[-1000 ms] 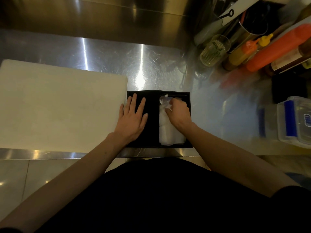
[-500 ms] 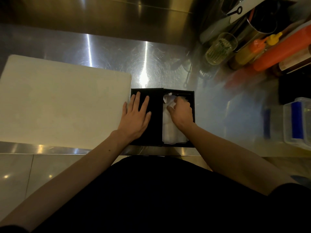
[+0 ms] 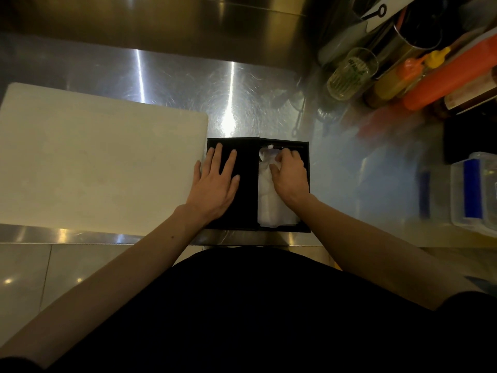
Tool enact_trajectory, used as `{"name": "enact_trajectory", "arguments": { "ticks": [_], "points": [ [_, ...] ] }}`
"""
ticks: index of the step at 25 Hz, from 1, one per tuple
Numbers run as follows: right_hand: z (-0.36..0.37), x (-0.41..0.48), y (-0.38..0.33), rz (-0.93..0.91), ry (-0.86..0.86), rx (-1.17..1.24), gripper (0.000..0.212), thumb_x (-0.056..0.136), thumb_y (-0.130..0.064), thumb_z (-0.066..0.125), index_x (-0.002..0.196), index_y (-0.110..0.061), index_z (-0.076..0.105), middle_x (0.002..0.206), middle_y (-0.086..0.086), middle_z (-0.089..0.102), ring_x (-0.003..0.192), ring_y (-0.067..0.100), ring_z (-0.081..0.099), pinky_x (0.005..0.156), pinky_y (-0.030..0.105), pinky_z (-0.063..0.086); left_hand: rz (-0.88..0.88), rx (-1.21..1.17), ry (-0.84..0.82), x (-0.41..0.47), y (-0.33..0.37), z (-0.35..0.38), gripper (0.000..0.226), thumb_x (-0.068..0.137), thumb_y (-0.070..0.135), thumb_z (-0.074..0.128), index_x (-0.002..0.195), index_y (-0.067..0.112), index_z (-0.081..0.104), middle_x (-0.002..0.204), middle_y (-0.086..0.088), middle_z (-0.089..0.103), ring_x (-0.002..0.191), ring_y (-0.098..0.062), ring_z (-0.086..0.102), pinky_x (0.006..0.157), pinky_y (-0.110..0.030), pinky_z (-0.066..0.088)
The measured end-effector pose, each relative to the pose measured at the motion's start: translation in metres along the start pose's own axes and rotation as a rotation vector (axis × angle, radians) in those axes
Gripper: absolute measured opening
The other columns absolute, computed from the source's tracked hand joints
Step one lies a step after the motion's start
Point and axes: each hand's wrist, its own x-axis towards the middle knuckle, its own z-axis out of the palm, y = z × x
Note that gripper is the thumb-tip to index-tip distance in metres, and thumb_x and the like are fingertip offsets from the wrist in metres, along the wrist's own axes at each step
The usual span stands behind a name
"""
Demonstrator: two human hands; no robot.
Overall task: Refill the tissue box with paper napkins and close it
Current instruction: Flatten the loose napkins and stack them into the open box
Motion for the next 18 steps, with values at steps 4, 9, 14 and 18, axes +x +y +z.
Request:
{"name": "enact_trajectory", "arguments": {
  "ticks": [4,9,14,18],
  "points": [
    [0.002,-0.001,0.002,-0.026,-0.027,-0.017,0.030,0.093,-0.017,0.059,0.121,-0.005,0.054,0.122,0.017,0.054,0.104,0.031,0.057,0.085,0.041,0.049,-0.002,0.015,-0.008,0.000,-0.001,-0.001,0.059,0.103,0.040,0.028,0.156,0.022,0.009,0.164,-0.013,0.002,0.151,-0.030,0.001,0.119,-0.053,0.008],
    [0.002,-0.001,0.001,-0.032,0.013,-0.015,0.018,0.095,-0.005,0.046,0.098,-0.001,0.063,0.092,0.015,0.065,0.079,0.027,0.063,0.067,0.036,0.053,0.003,0.017,-0.019,0.000,-0.001,-0.002,0.059,0.103,0.041,0.026,0.157,0.022,0.008,0.164,-0.013,0.000,0.151,-0.030,0.000,0.119,-0.054,0.008],
    [-0.004,-0.004,-0.004,-0.065,0.010,-0.028,0.026,0.094,-0.005,0.044,0.116,-0.004,0.059,0.096,0.015,0.064,0.081,0.027,0.062,0.068,0.038,0.052,0.001,0.011,-0.018,0.000,-0.002,-0.001,0.059,0.103,0.041,0.026,0.156,0.022,0.008,0.164,-0.013,0.001,0.151,-0.030,0.000,0.119,-0.055,0.010],
    [-0.017,-0.005,-0.001,-0.131,0.027,-0.065,0.025,0.093,-0.007,0.046,0.115,-0.002,0.057,0.104,0.017,0.063,0.090,0.030,0.060,0.076,0.043,0.051,0.003,-0.010,-0.009,0.001,-0.002,0.000,0.059,0.103,0.040,0.028,0.157,0.022,0.009,0.164,-0.013,0.002,0.151,-0.031,0.001,0.118,-0.054,0.010]
  ]
}}
